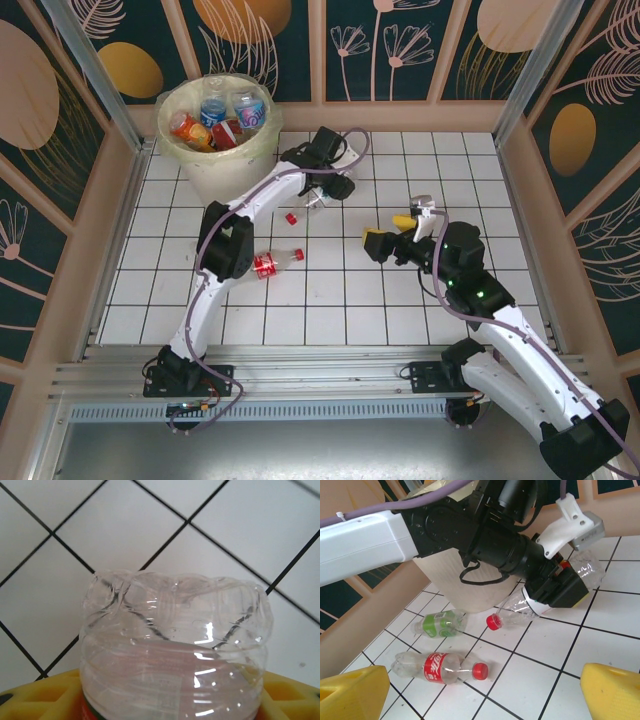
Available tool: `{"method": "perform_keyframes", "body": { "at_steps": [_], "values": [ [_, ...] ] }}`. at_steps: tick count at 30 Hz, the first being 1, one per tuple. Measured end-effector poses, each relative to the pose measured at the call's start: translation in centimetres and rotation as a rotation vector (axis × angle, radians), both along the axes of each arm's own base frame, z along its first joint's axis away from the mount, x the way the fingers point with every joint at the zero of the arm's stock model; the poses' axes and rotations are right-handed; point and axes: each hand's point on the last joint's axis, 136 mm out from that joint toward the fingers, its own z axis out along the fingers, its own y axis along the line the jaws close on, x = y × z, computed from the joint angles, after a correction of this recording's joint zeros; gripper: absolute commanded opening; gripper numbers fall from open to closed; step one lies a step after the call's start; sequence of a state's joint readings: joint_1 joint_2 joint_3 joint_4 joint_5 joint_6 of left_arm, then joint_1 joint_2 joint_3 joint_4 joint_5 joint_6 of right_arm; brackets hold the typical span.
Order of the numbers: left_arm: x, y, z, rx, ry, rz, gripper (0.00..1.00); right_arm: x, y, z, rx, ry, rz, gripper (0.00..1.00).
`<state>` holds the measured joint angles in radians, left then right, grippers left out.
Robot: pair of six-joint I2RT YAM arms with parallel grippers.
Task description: Put the plastic bottles in the bin
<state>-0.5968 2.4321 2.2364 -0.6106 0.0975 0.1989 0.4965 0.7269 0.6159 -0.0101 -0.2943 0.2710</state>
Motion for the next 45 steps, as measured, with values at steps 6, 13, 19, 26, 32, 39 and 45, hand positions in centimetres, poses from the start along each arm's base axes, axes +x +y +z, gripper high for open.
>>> {"method": "perform_keyframes", "body": {
  "at_steps": [6,13,19,26,32,39,45],
  "values": [
    [0.7,-1.6,4.9,-0.15,-0.044,0.024,0.63,-0.1,0.1,0.0,0.001,0.0,0.005,0.98],
    [0.7,-2.3,15.4,-0.398,-0.128,0.048,0.62,-0.7,2.2,-1.8,-0.008,0.064,0.108,0.97],
    [0.8,0.7,24.7,-0.609,-0.191,0.095,0.61,-2.5,6.8,-6.5,-0.027,0.213,0.237,0.96],
    [0.7,6.3,33.2,-0.754,-0.32,0.17,0.61,-4.9,12.1,-12.1,-0.054,0.37,0.35,0.96],
    [0.1,10.9,37.9,-0.763,-0.47,0.301,0.61,-5.1,15.9,-15.3,-0.07,0.452,0.392,0.97],
    [-0.1,17.4,40.5,-0.743,-0.632,0.498,0.61,-3.7,20.4,-16.8,-0.044,0.491,0.415,0.96],
    [1.1,21.6,40.8,-0.722,-0.73,0.63,0.61,-2.2,22.6,-18.0,-0.033,0.518,0.406,0.97]
  ]
}}
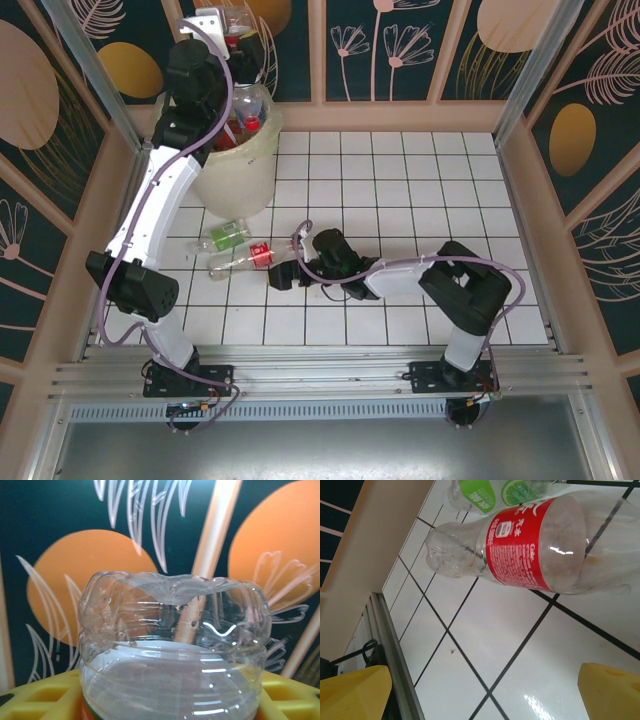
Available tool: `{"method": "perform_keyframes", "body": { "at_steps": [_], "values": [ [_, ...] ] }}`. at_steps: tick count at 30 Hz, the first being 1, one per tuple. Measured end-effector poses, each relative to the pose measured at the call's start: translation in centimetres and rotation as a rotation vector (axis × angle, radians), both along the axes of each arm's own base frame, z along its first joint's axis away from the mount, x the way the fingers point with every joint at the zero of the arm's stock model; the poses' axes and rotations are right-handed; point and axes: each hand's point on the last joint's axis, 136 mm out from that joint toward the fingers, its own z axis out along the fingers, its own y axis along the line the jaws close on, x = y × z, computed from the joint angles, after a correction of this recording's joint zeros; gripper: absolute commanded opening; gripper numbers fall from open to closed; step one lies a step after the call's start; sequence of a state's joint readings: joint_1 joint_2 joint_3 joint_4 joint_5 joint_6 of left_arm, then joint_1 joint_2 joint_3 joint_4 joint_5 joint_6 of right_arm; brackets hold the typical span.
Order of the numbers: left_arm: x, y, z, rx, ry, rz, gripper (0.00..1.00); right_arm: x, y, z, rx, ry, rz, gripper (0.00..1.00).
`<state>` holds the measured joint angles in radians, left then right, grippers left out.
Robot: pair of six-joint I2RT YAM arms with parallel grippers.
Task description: Put the plastic bottles in the bin
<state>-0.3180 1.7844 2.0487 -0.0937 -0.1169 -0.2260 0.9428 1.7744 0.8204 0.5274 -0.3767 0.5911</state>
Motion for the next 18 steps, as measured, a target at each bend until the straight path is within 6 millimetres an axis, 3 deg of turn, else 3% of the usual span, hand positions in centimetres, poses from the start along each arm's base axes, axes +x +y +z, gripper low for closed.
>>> {"method": "perform_keyframes", "body": {
  "at_steps": [10,18],
  "values": [
    [2.0,6.3,-1.4,0.015,0.005,0.172,0.62,0.6,0.9,-0.4,-0.001,0.012,-0.005,0.96],
    [3.6,8.4,-3.8,0.019,0.047,0.216,0.63,0.6,0.9,-0.4,-0.001,0.012,-0.005,0.96]
  ]
}}
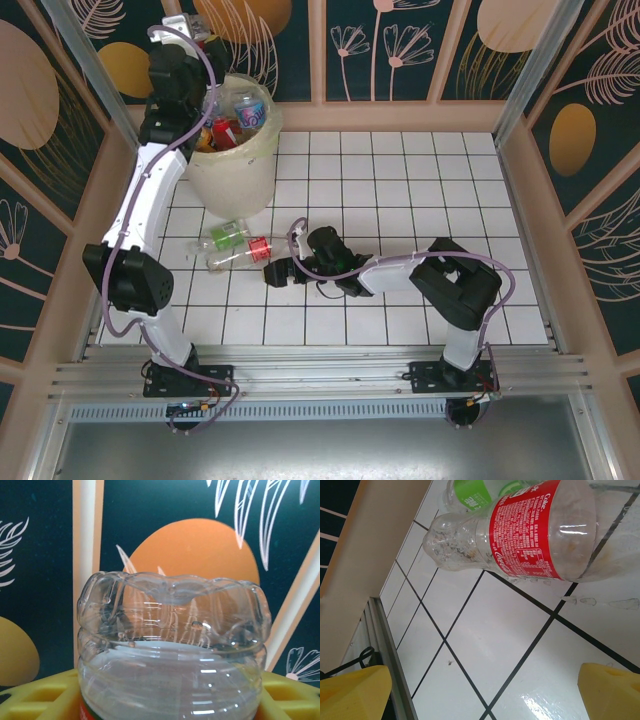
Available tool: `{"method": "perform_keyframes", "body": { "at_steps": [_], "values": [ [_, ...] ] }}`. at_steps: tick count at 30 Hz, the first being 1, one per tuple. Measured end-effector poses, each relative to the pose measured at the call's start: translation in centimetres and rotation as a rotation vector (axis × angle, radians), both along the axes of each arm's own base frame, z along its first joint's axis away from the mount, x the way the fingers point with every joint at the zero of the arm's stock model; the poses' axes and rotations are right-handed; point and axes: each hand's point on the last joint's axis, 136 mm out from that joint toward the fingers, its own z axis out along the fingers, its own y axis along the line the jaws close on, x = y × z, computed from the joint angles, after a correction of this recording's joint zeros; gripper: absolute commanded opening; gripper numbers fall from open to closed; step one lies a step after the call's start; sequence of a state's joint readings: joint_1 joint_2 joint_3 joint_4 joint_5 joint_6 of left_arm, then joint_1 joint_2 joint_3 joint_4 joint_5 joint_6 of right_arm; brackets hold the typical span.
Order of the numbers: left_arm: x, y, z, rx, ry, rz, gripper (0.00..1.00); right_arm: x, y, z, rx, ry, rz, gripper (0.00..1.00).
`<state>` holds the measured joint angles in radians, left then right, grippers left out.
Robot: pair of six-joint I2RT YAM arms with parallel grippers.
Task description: Put the plastic bottles in the bin
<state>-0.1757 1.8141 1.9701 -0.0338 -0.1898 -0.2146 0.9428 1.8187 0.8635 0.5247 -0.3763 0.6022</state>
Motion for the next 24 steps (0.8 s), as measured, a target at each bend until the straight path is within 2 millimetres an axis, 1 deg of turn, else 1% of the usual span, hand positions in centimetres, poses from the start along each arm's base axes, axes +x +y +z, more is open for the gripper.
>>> {"method": "perform_keyframes", "body": {
  "at_steps": [3,10,15,19,20,22,23,24],
  "values": [
    [1.1,0.3,-1.6,-0.013,0.028,-0.003,0.64,0.0,0.0,0.0,-0.001,0.001,0.0,0.96],
    [3.5,-0.5,-6.5,-0.072,0.127,-0.018,0.64,0.0,0.0,0.0,-0.002,0.0,0.0,0.97],
    [4.6,-0.2,-9.4,-0.15,0.198,0.004,0.64,0.0,0.0,-0.1,-0.003,-0.001,-0.003,0.96],
    [4.8,0.4,-10.8,-0.216,0.236,0.035,0.65,0.1,-0.1,-0.2,-0.005,-0.001,-0.007,0.97],
    [4.8,0.6,-10.9,-0.23,0.24,0.043,0.66,0.0,-0.2,-0.2,-0.007,-0.001,-0.007,0.97],
    [4.8,1.1,-11.1,-0.259,0.24,0.058,0.71,0.0,-0.3,-0.4,-0.01,0.002,-0.007,0.96],
    [4.9,1.2,-11.1,-0.269,0.24,0.063,0.77,-0.1,-0.3,-0.4,-0.011,0.002,-0.007,0.97],
    [4.9,1.4,-11.2,-0.285,0.243,0.069,0.81,-0.1,-0.3,-0.4,-0.011,0.003,-0.007,0.97]
  ]
}}
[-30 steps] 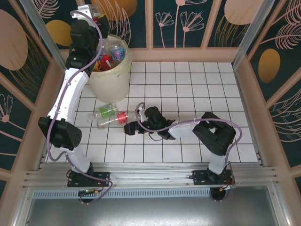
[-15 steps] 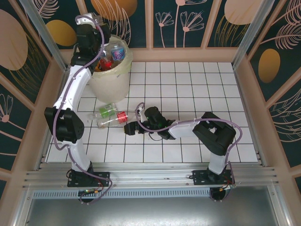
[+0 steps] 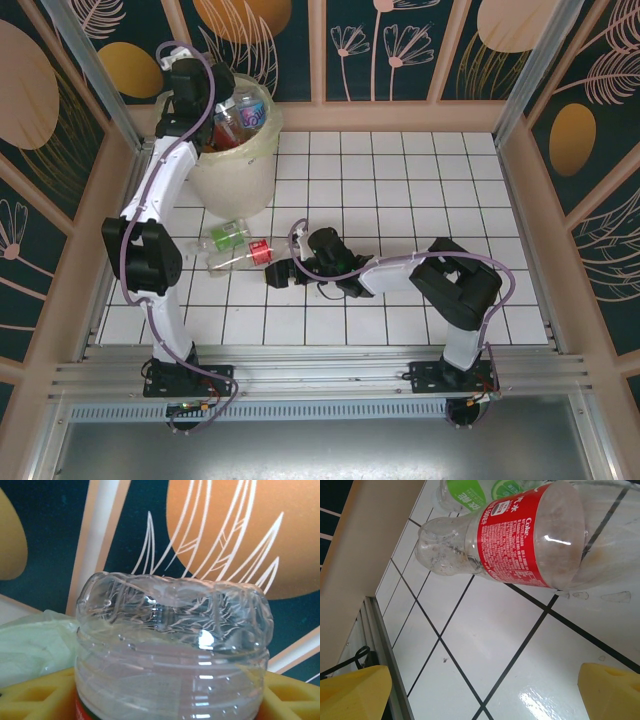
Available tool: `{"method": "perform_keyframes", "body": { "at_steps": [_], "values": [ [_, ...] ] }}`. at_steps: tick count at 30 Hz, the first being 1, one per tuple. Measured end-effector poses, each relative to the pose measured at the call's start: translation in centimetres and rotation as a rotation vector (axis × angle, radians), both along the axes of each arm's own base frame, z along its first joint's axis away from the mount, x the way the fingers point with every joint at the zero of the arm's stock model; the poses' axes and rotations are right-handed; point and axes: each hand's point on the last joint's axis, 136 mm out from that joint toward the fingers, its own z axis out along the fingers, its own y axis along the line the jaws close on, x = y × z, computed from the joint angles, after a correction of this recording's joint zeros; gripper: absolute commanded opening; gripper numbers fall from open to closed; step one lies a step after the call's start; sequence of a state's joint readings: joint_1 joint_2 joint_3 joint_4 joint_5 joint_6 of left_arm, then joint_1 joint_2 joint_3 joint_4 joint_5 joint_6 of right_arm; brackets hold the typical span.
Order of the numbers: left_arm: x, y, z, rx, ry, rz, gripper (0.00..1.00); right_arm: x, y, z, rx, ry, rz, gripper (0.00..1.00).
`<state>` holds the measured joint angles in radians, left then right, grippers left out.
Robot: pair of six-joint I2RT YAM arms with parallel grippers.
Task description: Put the plastic bottles in the bin
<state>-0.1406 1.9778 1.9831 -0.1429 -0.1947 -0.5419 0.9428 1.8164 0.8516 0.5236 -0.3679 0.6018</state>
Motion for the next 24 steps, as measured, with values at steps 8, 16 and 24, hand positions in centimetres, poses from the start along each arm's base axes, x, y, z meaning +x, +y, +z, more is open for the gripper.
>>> {"method": "perform_keyframes", "body": {
  "at_steps": [8,16,24],
  "values": [
    [-0.2,0.9,-0.9,-0.017,0.034,0.029,0.97,-0.1,-0.1,0.1,0.002,-0.002,0.0,0.97],
    [-2.4,0.8,2.0,0.069,0.004,-0.013,0.98,-0.9,-1.2,1.5,0.013,-0.059,0.023,0.97],
    [-9.7,-0.8,8.8,0.193,-0.155,-0.18,0.99,-1.8,-2.7,4.6,0.032,-0.165,0.058,0.97]
  ]
}}
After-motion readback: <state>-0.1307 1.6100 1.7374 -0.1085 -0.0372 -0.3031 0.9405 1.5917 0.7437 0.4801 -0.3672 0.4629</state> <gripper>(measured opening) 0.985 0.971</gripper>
